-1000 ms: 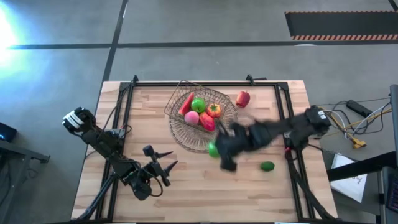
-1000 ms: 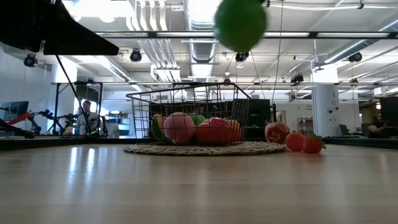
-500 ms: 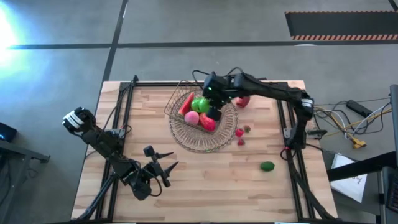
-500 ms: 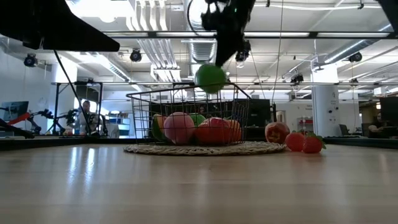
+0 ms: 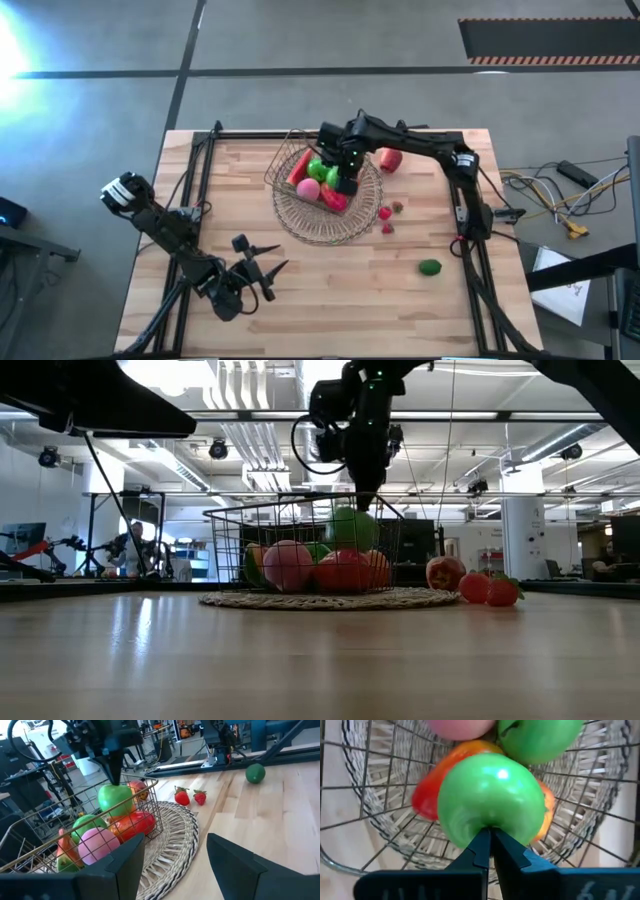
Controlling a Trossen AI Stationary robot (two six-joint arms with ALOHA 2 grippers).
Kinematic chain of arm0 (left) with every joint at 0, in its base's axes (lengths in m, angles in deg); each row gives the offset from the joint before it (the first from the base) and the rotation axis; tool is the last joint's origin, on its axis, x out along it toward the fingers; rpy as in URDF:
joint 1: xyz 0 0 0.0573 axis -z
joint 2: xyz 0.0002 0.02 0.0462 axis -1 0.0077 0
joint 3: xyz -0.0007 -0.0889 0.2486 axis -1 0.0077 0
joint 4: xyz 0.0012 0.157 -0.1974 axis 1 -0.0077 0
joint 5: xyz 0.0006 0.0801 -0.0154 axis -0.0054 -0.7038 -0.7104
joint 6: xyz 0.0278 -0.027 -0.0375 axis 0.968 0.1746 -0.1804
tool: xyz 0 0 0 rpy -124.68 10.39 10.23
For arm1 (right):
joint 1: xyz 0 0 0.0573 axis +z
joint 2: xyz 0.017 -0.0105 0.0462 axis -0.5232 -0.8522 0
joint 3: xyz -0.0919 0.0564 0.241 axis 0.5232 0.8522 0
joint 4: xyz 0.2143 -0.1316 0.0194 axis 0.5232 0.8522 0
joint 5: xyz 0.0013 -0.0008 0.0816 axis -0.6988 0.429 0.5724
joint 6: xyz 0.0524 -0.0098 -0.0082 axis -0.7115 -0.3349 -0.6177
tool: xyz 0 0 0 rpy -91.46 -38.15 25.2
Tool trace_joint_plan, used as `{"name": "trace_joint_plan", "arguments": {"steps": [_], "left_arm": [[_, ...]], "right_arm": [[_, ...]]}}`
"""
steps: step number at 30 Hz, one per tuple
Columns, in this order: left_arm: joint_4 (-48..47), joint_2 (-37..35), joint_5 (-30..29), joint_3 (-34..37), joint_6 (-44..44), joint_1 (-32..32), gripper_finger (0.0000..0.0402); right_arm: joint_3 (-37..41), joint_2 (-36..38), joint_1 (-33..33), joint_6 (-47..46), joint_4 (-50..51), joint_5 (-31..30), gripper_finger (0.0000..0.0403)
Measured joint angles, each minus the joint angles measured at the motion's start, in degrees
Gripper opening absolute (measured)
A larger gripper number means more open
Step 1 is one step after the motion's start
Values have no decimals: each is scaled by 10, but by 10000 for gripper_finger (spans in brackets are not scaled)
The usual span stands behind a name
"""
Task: Build produce basket
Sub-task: Put the green apple into the gold wire basket
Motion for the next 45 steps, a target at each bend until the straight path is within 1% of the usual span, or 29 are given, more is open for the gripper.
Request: {"name": "trace_joint_plan", "arguments": {"steps": [2,8,12,15,22,30,33,35,41,45], "left_arm": [[0,0,0,0,0,-2,199],[6,0,0,0,0,-2,199],[5,0,0,0,0,-3,199],[4,0,0,0,0,-3,199],[4,0,0,0,0,-4,199],[4,0,0,0,1,-4,199],[4,0,0,0,1,-4,199],[4,0,0,0,1,-4,199],[4,0,0,0,1,-4,199],[4,0,8,0,1,-4,199]], "right_arm": [[-4,-6,0,0,3,-2,8],[-3,-26,-2,3,-16,-37,8],[2,-25,-1,16,-37,-40,8],[-4,-22,-1,16,-35,-41,8],[-24,-19,2,34,-35,-41,8],[-24,-19,14,41,-117,-38,8],[-23,-19,15,45,-141,-32,8],[-23,-19,15,46,-150,-16,8],[-22,-19,15,45,-143,-4,8],[-3,-18,15,44,-134,-3,8]]}}
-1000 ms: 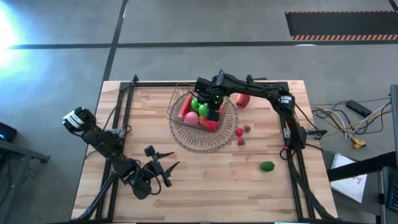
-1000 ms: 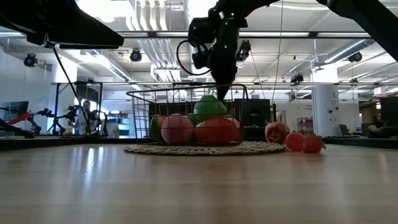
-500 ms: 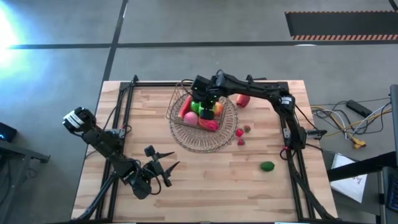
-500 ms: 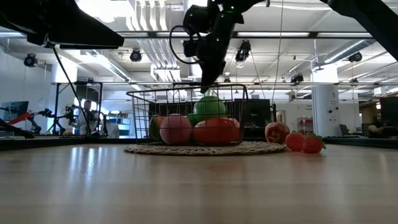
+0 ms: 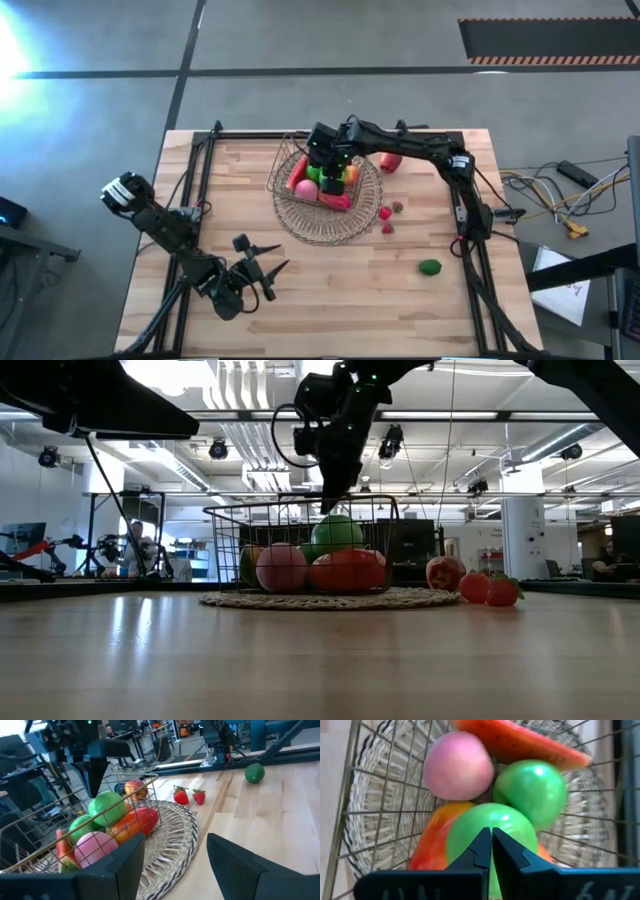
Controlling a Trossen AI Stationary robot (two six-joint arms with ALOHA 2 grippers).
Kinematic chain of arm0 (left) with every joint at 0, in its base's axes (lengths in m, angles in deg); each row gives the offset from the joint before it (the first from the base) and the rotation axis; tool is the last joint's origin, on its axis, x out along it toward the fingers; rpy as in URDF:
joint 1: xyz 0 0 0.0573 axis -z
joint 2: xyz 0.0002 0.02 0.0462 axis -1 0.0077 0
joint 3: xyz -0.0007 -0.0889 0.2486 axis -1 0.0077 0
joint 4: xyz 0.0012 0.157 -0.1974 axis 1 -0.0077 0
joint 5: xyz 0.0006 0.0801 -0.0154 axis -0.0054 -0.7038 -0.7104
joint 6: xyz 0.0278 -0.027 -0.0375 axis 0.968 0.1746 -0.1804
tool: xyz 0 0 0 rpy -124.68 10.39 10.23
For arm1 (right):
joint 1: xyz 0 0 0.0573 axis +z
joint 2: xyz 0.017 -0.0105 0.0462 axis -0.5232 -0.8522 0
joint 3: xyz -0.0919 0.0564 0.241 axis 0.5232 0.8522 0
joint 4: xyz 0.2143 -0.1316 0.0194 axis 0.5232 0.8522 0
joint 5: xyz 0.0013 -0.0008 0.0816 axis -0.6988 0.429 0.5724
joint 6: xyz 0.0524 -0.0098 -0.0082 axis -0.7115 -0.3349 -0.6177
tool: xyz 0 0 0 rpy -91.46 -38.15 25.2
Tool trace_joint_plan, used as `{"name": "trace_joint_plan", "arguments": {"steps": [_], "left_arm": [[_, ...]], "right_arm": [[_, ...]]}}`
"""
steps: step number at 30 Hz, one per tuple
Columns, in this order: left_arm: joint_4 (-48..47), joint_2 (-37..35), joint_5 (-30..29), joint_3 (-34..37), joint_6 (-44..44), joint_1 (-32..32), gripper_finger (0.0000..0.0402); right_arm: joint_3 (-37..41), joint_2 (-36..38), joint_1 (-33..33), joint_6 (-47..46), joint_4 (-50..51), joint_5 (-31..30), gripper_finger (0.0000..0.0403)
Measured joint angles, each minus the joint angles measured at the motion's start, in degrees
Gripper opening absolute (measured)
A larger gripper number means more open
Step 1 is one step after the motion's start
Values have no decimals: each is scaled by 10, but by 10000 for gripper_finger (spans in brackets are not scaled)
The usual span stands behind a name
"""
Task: Build produce basket
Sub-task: Put the green apple into the gold wire basket
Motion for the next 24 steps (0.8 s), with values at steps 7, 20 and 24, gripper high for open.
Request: {"name": "trace_joint_plan", "arguments": {"steps": [7,20,24], "left_arm": [[0,0,12,0,0,0,199],[0,0,12,0,0,0,199],[0,0,12,0,-1,0,199]], "right_arm": [[47,3,0,-4,-25,27,8],[53,42,3,-6,-28,24,8],[70,80,3,-43,-29,24,8]]}}
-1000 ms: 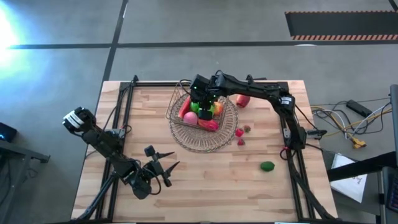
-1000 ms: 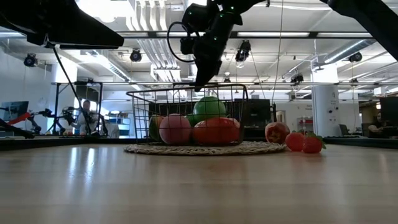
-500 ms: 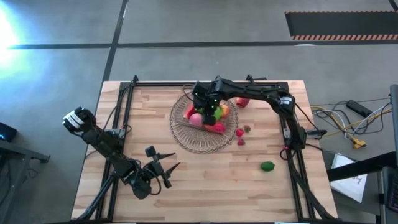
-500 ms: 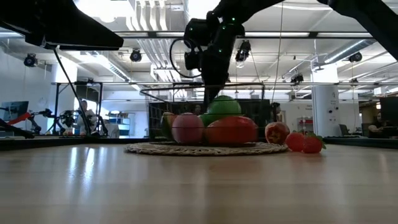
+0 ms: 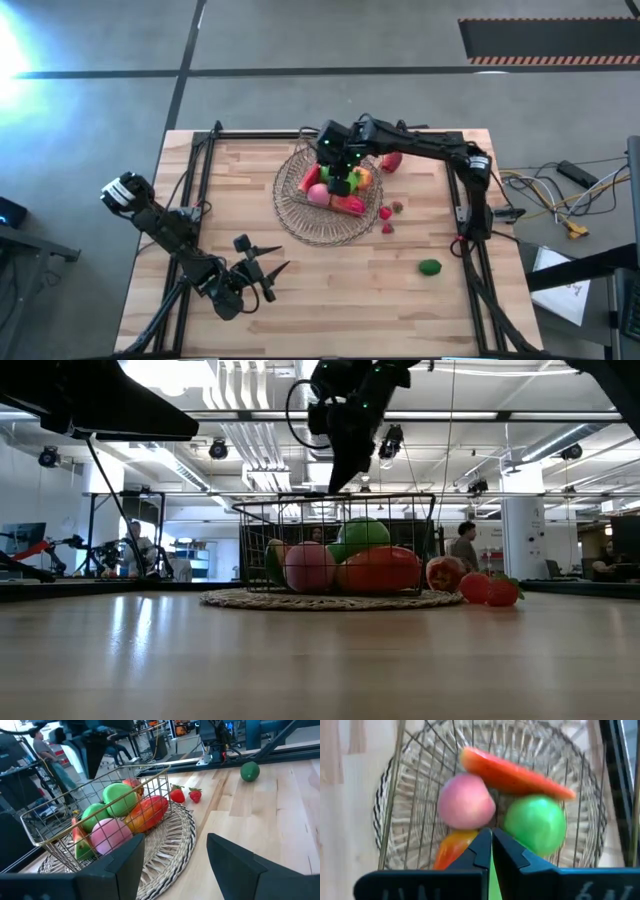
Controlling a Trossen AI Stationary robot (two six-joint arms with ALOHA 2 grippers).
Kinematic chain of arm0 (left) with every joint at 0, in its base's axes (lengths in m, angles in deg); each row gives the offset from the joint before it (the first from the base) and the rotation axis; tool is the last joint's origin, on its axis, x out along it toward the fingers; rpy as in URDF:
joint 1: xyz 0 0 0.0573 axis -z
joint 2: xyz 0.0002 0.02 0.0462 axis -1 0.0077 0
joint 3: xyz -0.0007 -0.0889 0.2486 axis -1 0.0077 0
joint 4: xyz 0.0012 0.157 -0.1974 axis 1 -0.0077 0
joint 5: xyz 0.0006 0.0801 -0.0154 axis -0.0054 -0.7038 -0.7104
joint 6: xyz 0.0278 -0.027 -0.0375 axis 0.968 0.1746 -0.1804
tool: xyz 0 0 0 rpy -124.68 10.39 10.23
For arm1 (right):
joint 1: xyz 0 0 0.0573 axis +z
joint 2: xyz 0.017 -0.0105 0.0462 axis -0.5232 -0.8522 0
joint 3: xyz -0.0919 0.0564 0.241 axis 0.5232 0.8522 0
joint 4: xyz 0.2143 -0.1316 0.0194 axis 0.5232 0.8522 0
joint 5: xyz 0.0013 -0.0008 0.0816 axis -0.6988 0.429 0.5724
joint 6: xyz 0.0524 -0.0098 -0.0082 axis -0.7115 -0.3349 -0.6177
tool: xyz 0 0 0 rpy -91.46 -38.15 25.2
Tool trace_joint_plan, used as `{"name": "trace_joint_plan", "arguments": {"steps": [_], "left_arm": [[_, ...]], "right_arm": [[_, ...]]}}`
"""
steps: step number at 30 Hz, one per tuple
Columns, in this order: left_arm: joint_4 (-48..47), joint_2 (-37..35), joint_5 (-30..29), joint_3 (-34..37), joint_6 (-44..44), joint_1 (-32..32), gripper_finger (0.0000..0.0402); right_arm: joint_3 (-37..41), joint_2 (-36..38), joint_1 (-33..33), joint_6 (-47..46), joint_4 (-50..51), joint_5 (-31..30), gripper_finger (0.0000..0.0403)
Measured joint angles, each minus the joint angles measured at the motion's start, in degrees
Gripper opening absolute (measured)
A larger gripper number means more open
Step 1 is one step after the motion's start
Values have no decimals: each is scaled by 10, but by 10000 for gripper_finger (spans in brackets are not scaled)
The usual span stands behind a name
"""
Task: Build produce basket
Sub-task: Put the green apple into the gold wire basket
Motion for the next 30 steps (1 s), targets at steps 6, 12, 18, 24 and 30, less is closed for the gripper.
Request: {"name": "trace_joint_plan", "arguments": {"steps": [6,12,18,24,30], "left_arm": [[6,0,13,0,-1,0,199],[9,0,23,0,0,0,199],[8,0,23,0,0,-4,199],[8,0,23,1,5,-18,199],[8,0,33,1,4,-25,199]], "right_arm": [[117,84,0,-41,-25,0,8],[304,193,0,-105,-250,0,9],[385,212,-2,-152,-389,15,30],[386,204,-20,-169,-382,14,122],[366,203,-36,-167,-341,14,236]]}}
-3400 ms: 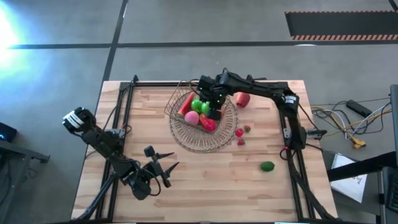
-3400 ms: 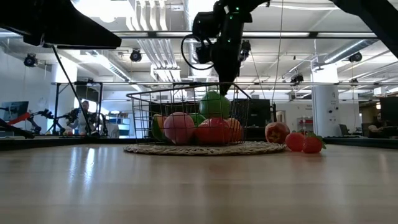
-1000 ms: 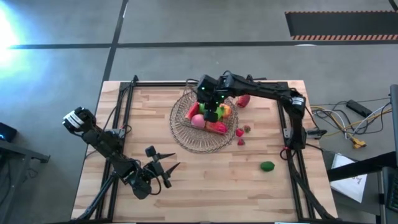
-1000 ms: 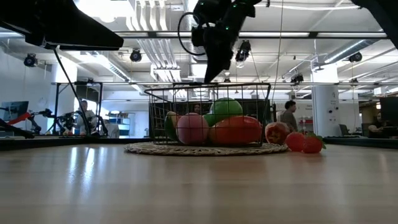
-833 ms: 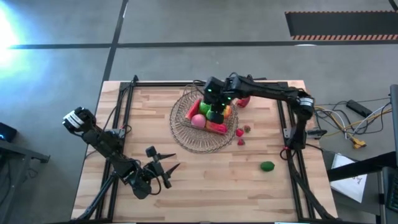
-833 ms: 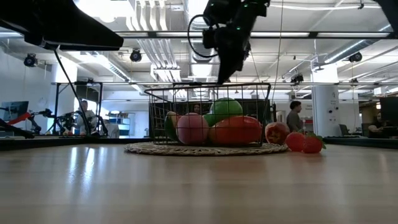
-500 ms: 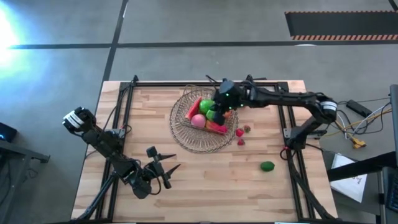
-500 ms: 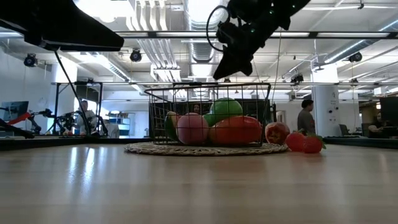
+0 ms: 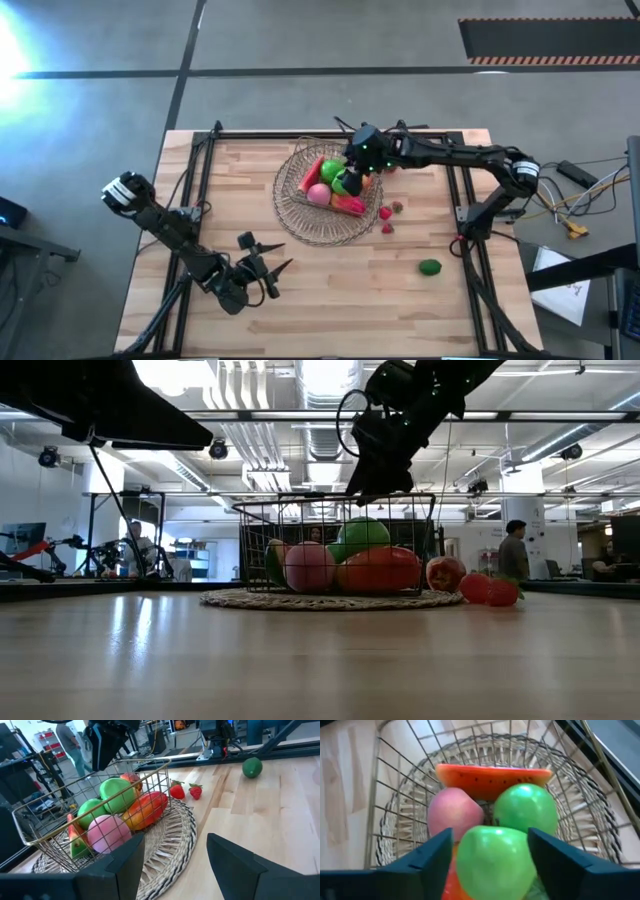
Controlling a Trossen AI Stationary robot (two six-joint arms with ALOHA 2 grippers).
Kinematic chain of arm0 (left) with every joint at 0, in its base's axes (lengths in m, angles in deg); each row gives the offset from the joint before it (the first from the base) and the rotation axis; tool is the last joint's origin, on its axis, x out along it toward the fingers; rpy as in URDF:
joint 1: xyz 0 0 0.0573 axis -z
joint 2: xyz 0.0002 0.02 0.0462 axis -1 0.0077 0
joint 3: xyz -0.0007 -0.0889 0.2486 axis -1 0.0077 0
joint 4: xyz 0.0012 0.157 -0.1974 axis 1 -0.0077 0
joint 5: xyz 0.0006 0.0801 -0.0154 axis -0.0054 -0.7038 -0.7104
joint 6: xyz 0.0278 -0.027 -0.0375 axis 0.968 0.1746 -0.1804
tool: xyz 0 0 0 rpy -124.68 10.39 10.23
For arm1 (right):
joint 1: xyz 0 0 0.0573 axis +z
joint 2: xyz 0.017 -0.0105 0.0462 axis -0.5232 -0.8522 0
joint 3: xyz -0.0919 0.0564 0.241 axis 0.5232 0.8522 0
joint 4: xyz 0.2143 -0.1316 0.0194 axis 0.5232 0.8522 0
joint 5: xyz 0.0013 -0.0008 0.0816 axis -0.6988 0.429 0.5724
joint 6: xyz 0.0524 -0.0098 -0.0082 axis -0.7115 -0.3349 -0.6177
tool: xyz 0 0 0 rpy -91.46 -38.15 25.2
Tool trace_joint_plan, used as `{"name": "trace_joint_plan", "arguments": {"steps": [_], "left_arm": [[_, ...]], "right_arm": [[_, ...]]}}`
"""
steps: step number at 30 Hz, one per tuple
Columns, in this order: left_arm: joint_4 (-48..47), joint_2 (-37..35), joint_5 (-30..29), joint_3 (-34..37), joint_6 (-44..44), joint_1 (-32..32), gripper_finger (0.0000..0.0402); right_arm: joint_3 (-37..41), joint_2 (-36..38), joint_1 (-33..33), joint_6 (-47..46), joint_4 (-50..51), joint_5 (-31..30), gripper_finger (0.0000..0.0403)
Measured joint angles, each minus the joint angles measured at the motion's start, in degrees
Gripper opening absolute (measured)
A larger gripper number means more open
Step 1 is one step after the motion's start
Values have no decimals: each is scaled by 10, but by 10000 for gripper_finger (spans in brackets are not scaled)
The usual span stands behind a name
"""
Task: Build produce basket
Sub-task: Put the green apple into the gold wire basket
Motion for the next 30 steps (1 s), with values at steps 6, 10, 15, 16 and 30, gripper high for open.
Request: {"name": "trace_joint_plan", "arguments": {"steps": [6,10,15,16,30], "left_arm": [[0,0,2,0,-3,0,199],[0,0,3,0,-3,0,199],[0,0,3,0,-3,-1,199],[0,0,3,0,-3,-2,199],[1,0,3,2,-4,-3,199]], "right_arm": [[-1,-16,0,-13,15,1,333],[-1,-45,0,-21,14,0,375],[-1,-78,0,-23,9,-2,383],[-1,-83,0,-23,8,-2,383],[-1,-94,8,43,14,-49,333]]}}
